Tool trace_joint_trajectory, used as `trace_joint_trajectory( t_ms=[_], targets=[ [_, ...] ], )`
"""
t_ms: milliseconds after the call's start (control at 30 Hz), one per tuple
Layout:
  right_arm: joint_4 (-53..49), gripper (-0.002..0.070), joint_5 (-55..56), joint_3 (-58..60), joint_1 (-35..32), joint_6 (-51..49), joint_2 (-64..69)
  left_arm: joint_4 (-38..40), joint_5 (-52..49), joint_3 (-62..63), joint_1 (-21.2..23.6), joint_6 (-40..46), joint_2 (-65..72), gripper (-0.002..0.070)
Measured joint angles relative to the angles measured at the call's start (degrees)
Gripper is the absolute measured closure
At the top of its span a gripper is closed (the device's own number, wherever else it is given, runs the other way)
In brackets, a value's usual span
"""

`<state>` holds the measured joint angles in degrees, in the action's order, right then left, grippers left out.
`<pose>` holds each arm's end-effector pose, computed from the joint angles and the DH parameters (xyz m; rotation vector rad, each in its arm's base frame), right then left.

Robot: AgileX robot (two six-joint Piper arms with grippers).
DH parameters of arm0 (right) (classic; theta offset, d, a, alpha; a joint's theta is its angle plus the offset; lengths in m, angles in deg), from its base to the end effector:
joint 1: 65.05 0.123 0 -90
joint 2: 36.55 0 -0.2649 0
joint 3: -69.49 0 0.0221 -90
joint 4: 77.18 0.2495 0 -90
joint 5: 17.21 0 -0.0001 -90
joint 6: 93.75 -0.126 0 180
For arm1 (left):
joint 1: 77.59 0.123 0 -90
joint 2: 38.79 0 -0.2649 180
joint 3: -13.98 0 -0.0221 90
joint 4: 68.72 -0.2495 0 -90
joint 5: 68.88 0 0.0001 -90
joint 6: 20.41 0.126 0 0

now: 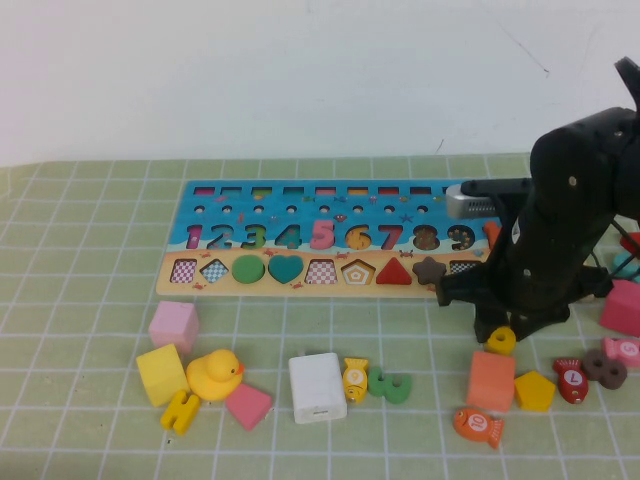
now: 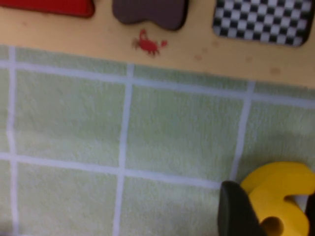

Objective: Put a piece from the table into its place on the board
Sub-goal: Pick up the "number 6", then place the "number 6" into the hole of the number 6

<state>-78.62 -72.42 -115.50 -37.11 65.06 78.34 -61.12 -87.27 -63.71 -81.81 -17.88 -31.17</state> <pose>0.3421 0.1785 0.1774 -0.1871 2.8872 0.1275 0.1060 -0.0131 0.1710 0.0224 1.8094 -0.1483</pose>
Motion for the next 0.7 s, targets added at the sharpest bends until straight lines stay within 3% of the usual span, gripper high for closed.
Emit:
trace_joint_trajectory(
  t_ms=[400,700],
  targets=[
    [-2.7,0.0407,3.3,-16.9,0.0,3.7,0.9,0.0,0.0,0.0,0.0,0.0,0.0,0.0677],
    [8.3,0.0407,5.2,-31.3,0.0,10.7,14.0,0.0,0.0,0.0,0.0,0.0,0.0,0.0677]
  ],
)
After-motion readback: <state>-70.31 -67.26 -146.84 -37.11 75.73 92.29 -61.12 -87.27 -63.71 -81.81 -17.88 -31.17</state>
